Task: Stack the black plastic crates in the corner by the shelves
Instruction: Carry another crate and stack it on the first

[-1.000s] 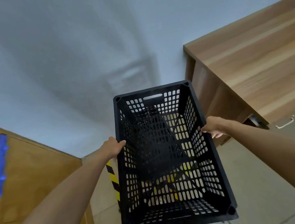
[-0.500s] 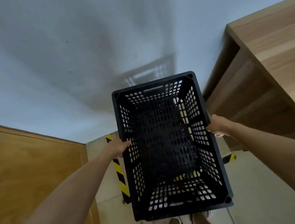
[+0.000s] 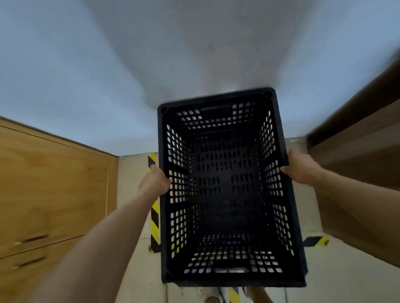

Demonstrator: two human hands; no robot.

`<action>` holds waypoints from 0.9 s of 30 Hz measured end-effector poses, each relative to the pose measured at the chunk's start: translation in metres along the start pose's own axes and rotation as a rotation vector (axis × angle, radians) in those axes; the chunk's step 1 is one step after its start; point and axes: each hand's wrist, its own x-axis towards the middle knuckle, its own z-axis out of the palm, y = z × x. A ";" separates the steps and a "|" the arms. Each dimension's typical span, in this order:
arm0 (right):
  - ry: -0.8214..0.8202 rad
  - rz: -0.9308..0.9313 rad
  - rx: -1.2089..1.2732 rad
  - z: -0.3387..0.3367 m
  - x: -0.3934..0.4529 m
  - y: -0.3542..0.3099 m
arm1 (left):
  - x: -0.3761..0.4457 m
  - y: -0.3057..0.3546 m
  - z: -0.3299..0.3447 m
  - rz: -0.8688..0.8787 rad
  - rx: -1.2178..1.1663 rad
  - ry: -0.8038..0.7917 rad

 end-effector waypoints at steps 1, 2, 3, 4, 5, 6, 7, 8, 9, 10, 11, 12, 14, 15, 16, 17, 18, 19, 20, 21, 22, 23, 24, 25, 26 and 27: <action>-0.014 -0.018 -0.006 -0.002 0.005 0.001 | 0.003 -0.001 0.003 -0.004 0.005 0.028; -0.031 -0.030 -0.018 -0.004 0.008 0.002 | 0.006 -0.004 0.006 -0.001 0.011 0.055; -0.051 -0.036 -0.037 -0.007 0.011 0.002 | 0.009 -0.006 0.009 0.004 0.017 0.076; -0.069 -0.040 -0.054 -0.009 0.013 0.003 | 0.011 -0.008 0.010 0.006 0.016 0.091; -0.082 -0.038 -0.064 -0.012 0.014 0.003 | 0.012 -0.009 0.011 0.006 0.014 0.101; -0.091 -0.030 -0.066 -0.014 0.014 0.002 | 0.011 -0.009 0.011 0.007 0.016 0.107; -0.096 -0.024 -0.066 -0.014 0.015 0.001 | 0.011 -0.009 0.010 0.005 0.020 0.112; -0.097 -0.024 -0.077 -0.014 0.015 0.001 | 0.010 -0.009 0.009 0.003 0.027 0.116; -0.098 -0.021 -0.090 -0.013 0.016 0.001 | 0.009 -0.009 0.009 0.004 0.034 0.121; -0.096 -0.027 -0.107 -0.012 0.017 0.001 | 0.009 -0.010 0.010 0.006 0.042 0.125; -0.094 -0.026 -0.118 -0.010 0.018 0.002 | 0.011 -0.011 0.011 0.006 0.049 0.133; -0.092 -0.028 -0.125 -0.009 0.020 0.002 | 0.012 -0.012 0.013 0.007 0.053 0.143; -0.100 -0.010 -0.126 -0.007 0.023 0.004 | 0.014 -0.012 0.016 0.011 0.058 0.156; -0.106 0.001 -0.127 -0.008 0.023 0.004 | 0.015 -0.012 0.017 0.012 0.057 0.159; -0.108 0.006 -0.130 -0.008 0.024 0.003 | 0.014 -0.011 0.017 0.010 0.061 0.158; -0.110 0.016 -0.132 -0.008 0.024 0.003 | 0.014 -0.010 0.017 0.012 0.071 0.154; -0.111 0.022 -0.134 -0.007 0.025 0.003 | 0.014 -0.009 0.016 0.016 0.081 0.150; -0.113 0.032 -0.139 -0.008 0.025 0.002 | 0.013 -0.008 0.016 0.022 0.093 0.147; -0.114 0.033 -0.145 -0.007 0.026 0.002 | 0.011 -0.007 0.016 0.026 0.106 0.144; -0.115 0.037 -0.145 -0.008 0.026 0.002 | 0.010 -0.007 0.016 0.029 0.120 0.145; -0.115 0.039 -0.145 -0.007 0.027 0.002 | 0.008 -0.006 0.017 0.034 0.131 0.149; -0.113 0.043 -0.141 -0.007 0.027 0.002 | 0.008 -0.006 0.017 0.040 0.138 0.152; -0.104 0.043 -0.134 -0.006 0.026 0.003 | 0.007 -0.007 0.018 0.046 0.143 0.152; -0.091 0.047 -0.129 -0.005 0.025 0.003 | 0.007 -0.008 0.018 0.053 0.144 0.153; -0.073 0.048 -0.118 -0.003 0.025 0.004 | 0.008 -0.010 0.019 0.063 0.147 0.153; -0.060 0.052 -0.103 -0.001 0.024 0.006 | 0.008 -0.011 0.019 0.073 0.153 0.151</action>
